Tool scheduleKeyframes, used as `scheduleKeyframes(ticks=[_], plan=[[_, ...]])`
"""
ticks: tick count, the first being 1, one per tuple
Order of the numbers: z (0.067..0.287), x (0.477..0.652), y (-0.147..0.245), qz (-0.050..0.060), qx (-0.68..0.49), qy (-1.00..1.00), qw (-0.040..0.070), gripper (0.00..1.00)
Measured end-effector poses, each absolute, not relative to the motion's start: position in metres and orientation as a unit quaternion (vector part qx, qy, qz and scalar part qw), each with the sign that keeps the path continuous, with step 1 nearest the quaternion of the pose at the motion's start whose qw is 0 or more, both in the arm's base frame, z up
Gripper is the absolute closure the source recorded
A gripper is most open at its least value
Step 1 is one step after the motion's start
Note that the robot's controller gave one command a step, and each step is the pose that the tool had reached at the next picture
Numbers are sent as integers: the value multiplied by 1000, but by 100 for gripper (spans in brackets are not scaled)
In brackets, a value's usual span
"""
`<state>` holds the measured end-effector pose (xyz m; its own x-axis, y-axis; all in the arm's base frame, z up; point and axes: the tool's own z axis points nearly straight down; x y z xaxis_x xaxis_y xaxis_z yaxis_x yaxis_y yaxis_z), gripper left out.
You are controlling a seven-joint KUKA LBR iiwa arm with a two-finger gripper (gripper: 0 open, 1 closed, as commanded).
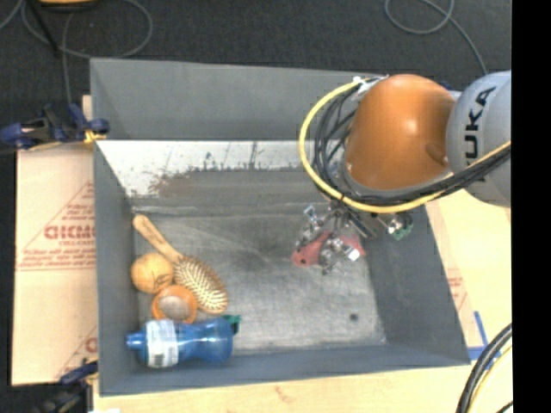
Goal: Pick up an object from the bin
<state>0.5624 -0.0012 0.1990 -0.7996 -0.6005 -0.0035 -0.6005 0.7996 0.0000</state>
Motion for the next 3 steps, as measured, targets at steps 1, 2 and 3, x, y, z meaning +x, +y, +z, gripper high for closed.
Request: scheduleKeyframes(ticks=[1,2,3], plan=[[199,562,-1,1,-316,949,2,100],[172,537,-2,0,-336,942,3,100],[376,617,-24,-1,-340,940,2,100]])
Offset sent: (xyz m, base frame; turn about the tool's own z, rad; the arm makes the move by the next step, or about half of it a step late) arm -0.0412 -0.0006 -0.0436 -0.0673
